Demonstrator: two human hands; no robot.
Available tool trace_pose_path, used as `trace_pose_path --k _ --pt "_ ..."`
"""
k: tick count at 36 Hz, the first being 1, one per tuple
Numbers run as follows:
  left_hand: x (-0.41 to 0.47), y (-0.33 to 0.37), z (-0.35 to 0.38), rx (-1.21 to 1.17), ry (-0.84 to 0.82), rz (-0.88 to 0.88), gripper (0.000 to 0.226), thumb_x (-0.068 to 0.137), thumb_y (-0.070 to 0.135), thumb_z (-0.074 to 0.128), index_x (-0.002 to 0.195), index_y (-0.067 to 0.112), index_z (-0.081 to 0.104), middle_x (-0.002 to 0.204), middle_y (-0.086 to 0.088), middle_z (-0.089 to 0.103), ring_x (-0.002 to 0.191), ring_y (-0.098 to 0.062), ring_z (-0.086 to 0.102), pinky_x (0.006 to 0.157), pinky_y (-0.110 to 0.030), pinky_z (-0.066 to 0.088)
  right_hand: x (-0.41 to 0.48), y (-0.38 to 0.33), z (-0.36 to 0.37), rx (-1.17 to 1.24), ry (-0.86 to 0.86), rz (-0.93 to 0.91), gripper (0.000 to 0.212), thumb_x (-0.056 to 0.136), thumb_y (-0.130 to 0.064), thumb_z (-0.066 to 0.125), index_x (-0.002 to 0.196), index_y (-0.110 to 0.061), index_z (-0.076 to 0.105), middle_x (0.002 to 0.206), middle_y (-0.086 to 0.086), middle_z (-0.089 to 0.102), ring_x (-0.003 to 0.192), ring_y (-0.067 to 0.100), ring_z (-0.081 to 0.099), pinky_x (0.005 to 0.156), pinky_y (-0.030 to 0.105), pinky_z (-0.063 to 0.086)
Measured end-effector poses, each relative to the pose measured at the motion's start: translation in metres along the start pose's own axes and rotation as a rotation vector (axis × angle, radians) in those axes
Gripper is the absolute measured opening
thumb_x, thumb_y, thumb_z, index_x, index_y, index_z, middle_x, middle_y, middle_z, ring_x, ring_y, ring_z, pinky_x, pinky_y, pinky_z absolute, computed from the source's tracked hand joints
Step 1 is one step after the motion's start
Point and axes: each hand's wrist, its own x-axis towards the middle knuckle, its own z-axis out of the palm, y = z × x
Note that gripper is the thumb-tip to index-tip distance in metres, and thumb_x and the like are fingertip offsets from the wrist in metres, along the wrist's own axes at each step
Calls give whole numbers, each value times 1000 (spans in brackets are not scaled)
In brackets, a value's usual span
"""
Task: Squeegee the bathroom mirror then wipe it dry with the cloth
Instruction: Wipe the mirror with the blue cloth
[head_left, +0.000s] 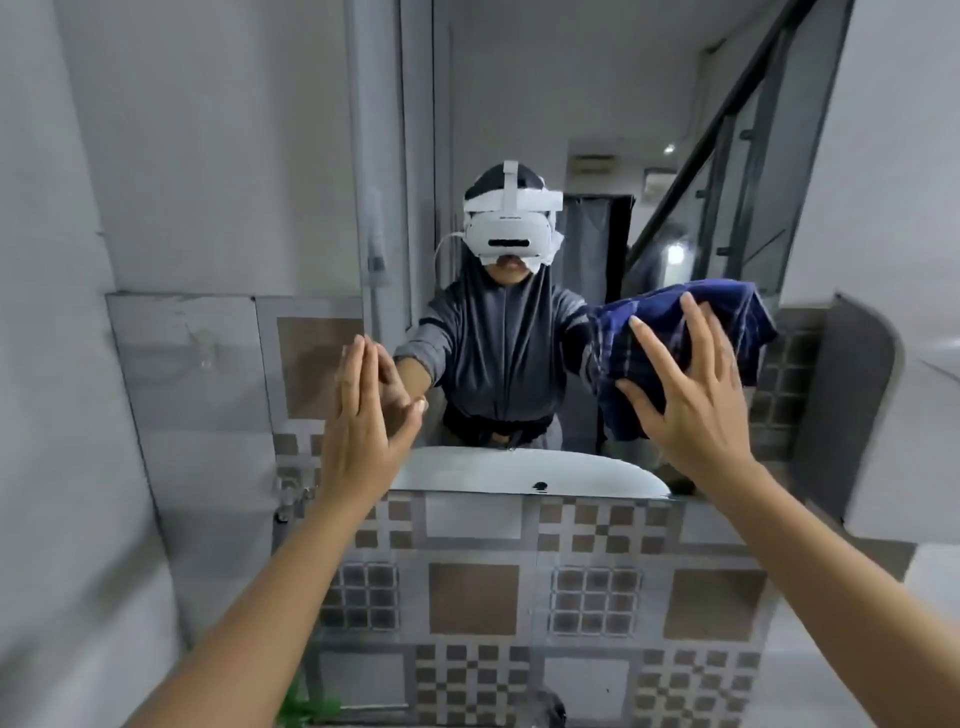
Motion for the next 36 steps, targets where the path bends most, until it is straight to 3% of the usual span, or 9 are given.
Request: trace_pose_path --k 3,6,9,13,19,30,36 --pt "21 5 -5 20 -7 65 76 88 48 42 144 3 14 152 -15 16 140 -24 16 108 -14 12 -25 -5 9 127 57 246 60 87 -36 61 140 -23 37 153 20 18 141 37 16 108 51 30" --pt "37 6 -8 33 -15 130 75 89 43 48 143 4 13 152 -17 16 141 -24 13 112 -13 1 -45 -23 20 304 99 491 63 85 -35 63 141 -23 37 156 16 13 143 34 12 110 46 24" --pt "45 5 -12 60 -15 154 76 87 40 53 142 3 16 150 -18 20 140 -25 16 112 -12 0 -60 -45 33 447 168 674 64 85 -31 65 141 -20 37 157 14 10 144 29 8 116 42 16" --pt "45 1 -14 95 -11 172 75 87 42 54 141 2 21 149 -18 24 139 -25 19 113 -20 7 -73 -75 51 517 220 761 64 85 -32 65 141 -19 37 156 16 11 144 29 9 117 48 18" --pt "48 -8 -18 159 -4 223 72 87 45 51 141 3 27 148 -14 29 137 -20 21 111 -23 12 -78 -120 64 518 193 708 61 82 -25 69 136 -14 43 153 23 16 143 36 11 115 52 19" --pt "49 -22 -27 156 -3 314 63 88 36 56 138 4 34 143 -13 38 133 -22 30 109 -34 27 -73 -194 80 383 101 426 56 81 -26 63 135 -23 45 150 21 18 139 36 15 109 57 22" --pt "21 -31 -29 67 -55 257 56 89 23 60 137 5 37 143 -12 40 132 -20 33 109 -33 31 -72 -223 88 303 28 237 57 83 -24 65 136 -28 46 151 14 16 141 32 16 114 48 13"
